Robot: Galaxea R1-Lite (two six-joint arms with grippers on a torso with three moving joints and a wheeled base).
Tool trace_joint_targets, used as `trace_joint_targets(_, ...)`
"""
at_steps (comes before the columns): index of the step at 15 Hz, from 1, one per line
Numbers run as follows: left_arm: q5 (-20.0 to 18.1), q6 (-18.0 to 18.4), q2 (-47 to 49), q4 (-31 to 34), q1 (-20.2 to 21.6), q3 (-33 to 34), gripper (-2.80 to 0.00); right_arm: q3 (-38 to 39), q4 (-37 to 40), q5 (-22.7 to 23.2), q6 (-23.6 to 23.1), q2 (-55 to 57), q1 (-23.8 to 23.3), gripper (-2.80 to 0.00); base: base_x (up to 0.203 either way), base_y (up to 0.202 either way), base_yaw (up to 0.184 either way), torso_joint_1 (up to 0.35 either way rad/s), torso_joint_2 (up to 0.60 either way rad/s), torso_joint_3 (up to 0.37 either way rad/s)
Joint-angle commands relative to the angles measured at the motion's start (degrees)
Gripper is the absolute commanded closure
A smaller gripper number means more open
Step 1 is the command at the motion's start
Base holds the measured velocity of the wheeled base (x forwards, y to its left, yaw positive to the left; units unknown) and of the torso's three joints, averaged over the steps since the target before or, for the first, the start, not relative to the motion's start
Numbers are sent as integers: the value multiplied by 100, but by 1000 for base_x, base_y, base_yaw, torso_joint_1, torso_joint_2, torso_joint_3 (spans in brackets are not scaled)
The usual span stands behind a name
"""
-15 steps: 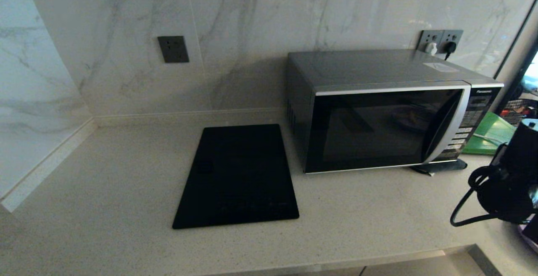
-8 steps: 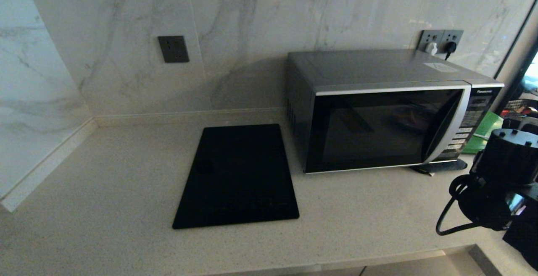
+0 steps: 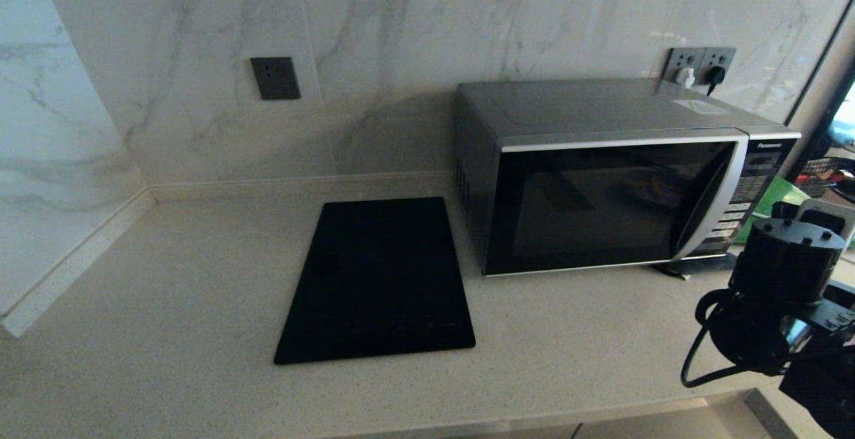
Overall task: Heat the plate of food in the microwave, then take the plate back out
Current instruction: Open the microwave oven
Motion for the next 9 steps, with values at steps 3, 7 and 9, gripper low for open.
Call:
trace_joint_targets(3,3,-4,9,-2,2,0,0,-430,-35,-174,0,556,6,-280,0,0,0,0,0,0)
trace_joint_targets(7,3,-4,9,-2,2,0,0,-1065,-38,-402,12,922,2,-280,0,0,0,0,0,0)
trace_joint_targets(9,3,-4,9,-2,2,0,0,-1460,-58,-408,48,1049,-5,-280,0,0,0,0,0,0)
